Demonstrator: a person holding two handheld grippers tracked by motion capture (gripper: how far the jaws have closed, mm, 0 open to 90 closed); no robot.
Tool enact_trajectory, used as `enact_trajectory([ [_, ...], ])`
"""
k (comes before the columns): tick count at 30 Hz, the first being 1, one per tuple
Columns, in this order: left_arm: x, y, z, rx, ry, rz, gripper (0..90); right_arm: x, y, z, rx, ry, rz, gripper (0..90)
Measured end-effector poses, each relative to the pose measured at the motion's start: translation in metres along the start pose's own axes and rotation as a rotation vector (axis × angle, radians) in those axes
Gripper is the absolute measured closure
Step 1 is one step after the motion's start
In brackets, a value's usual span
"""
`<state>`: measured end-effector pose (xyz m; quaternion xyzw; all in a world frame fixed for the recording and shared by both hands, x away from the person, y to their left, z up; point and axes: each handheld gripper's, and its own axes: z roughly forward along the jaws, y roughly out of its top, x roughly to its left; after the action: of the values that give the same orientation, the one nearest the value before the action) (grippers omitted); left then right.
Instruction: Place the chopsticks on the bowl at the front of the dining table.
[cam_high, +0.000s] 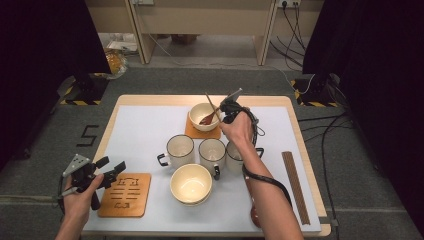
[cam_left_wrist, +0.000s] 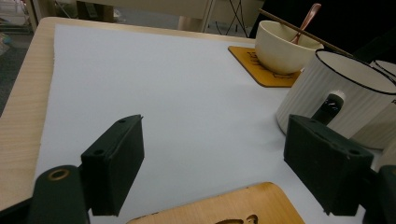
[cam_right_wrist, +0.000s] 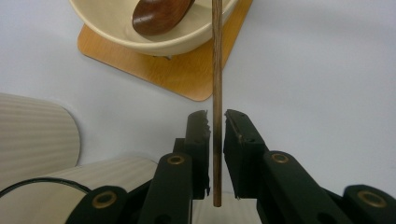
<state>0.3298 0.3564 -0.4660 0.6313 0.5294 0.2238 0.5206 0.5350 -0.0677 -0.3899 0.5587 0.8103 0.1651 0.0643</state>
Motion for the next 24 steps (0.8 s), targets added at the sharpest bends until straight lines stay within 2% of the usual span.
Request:
enact_trajectory([
  [15,0.0003,0.0001,-0.0003,0.0,0.001,0.0,19.6,-0.0007,0.0002,0.0017,0.0,0.006,0.027,85.4],
  [24,0.0007,-0.0002,-0.0003,0.002,0.001,-0.001,19.6,-0.0004,0.004,0.0039,-0.008,-0.006,0.015,85.7],
])
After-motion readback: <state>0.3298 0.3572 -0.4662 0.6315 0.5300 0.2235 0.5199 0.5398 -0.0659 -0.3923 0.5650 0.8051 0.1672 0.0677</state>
